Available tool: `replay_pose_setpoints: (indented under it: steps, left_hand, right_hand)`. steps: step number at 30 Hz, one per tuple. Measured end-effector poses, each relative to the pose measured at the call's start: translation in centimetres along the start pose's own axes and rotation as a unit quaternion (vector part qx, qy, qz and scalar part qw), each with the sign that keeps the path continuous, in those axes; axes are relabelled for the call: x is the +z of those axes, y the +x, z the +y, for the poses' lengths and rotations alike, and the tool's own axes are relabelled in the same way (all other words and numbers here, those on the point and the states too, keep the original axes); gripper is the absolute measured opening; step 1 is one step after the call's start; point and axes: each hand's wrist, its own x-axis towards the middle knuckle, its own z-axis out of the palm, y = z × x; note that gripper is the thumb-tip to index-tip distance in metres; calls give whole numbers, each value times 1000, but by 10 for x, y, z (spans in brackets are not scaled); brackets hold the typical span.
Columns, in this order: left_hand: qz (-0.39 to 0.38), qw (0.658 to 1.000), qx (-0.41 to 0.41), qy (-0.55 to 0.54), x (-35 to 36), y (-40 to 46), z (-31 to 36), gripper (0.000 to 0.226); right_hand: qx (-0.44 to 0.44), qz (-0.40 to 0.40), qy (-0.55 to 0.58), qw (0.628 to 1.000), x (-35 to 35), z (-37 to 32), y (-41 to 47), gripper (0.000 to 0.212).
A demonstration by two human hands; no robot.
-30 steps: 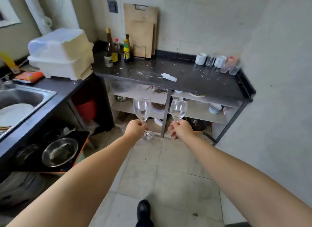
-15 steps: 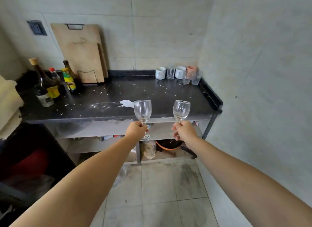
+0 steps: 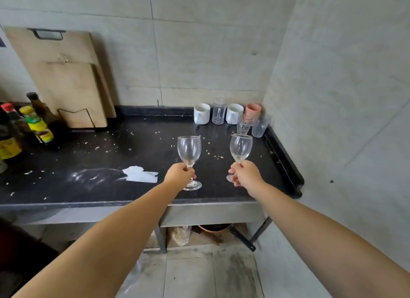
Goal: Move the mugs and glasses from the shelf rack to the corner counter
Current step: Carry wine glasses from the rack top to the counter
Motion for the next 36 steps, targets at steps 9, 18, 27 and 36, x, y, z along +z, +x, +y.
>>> replay_pose_setpoints:
  steps: [9, 18, 27, 36]
  left_hand:
    - [-24, 999, -32, -15, 13, 139, 19, 21]
    - [-55, 997, -47, -4, 25, 286, 49, 16]
    - [-1, 993, -77, -86, 83, 356, 55, 17]
    - [28, 993, -89, -76, 119, 386, 43, 19]
  right_hand:
    - [73, 4, 39, 997, 13, -32, 143, 11]
    - [94, 36, 49, 994, 24, -50, 274, 14]
    - [47, 6, 30, 998, 45, -37, 376, 17]
    - [22, -38, 23, 999, 68, -4, 415, 23]
